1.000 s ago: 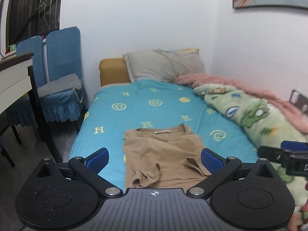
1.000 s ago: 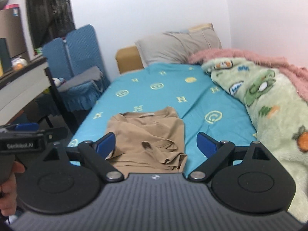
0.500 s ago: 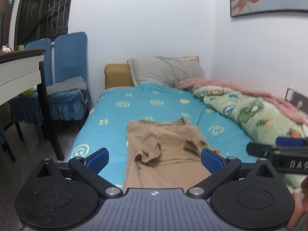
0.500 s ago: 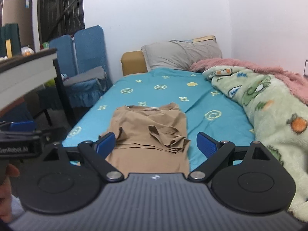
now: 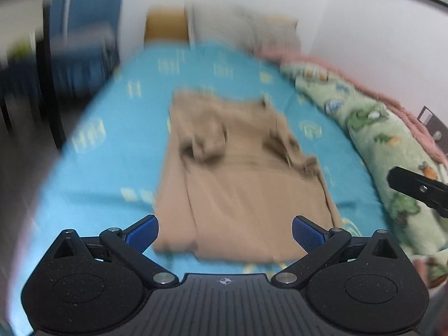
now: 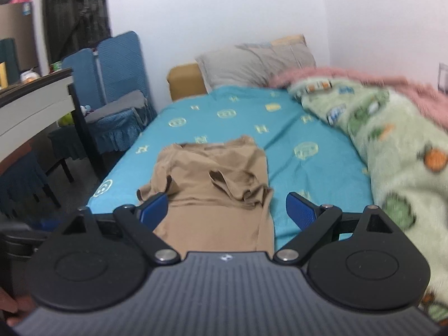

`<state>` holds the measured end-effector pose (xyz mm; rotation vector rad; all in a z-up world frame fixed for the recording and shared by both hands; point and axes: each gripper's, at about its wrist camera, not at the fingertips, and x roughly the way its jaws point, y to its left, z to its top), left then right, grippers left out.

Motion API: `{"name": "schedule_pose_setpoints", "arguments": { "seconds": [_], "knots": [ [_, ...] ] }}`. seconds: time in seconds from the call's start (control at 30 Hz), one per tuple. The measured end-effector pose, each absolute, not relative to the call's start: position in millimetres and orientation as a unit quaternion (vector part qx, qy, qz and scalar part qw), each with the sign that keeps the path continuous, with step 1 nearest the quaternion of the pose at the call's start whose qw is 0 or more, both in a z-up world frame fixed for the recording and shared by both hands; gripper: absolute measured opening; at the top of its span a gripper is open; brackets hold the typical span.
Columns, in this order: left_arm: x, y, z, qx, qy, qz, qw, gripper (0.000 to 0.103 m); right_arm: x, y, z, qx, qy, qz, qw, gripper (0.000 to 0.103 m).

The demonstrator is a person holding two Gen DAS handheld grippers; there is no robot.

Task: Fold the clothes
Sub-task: 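Grasp the folded T-shirt edge with the left gripper while the right gripper grasps beside it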

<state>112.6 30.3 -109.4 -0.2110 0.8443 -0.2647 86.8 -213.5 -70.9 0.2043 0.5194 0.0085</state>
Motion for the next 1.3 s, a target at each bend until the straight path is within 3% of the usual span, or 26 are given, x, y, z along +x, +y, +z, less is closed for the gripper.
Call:
{"name": "schedule_pose_setpoints", "arguments": {
  "seconds": [0.3, 0.5, 0.53, 0.57, 0.67, 0.93, 1.0, 1.07, 1.23, 1.27, 1.3],
  "knots": [
    [162, 44, -170, -0.260, 0.557, -0.142, 0.776, 0.099, 99, -262, -103, 0.294, 0.324, -0.007, 0.899, 0.092],
    [173, 51, -188, -0.358, 0.529, -0.125, 0.759, 0.097, 103, -285, -129, 0.422, 0.345, 0.005, 0.838, 0.092],
    [172, 56, -190, -0.378, 0.519, -0.120, 0.757, 0.088, 104, -289, -135, 0.444, 0.349, 0.005, 0.825, 0.092],
    [171, 61, -191, -0.396, 0.508, -0.116, 0.756, 0.073, 105, -292, -140, 0.462, 0.353, 0.003, 0.814, 0.092],
    [163, 78, -198, -0.458, 0.476, -0.112, 0.743, 0.054, 108, -297, -151, 0.501, 0.362, 0.000, 0.786, 0.093],
    [166, 66, -215, -0.461, 0.509, -0.108, 0.719, 0.051, 118, -275, -185, 0.586, 0.400, 0.023, 0.704, 0.094],
    [167, 66, -213, -0.455, 0.505, -0.102, 0.726, 0.040, 124, -264, -195, 0.602, 0.414, 0.035, 0.682, 0.094],
    [167, 69, -213, -0.457, 0.494, -0.097, 0.733, 0.009, 132, -254, -200, 0.605, 0.418, 0.034, 0.677, 0.094],
    [161, 76, -199, -0.503, 0.416, -0.136, 0.745, 0.006, 141, -239, -219, 0.636, 0.400, 0.005, 0.660, 0.093],
    [159, 78, -196, -0.512, 0.398, -0.142, 0.747, 0.005, 141, -239, -222, 0.644, 0.388, -0.003, 0.659, 0.088],
    [157, 82, -193, -0.521, 0.387, -0.144, 0.747, 0.005, 141, -239, -224, 0.649, 0.376, -0.015, 0.661, 0.075]
  ]
}}
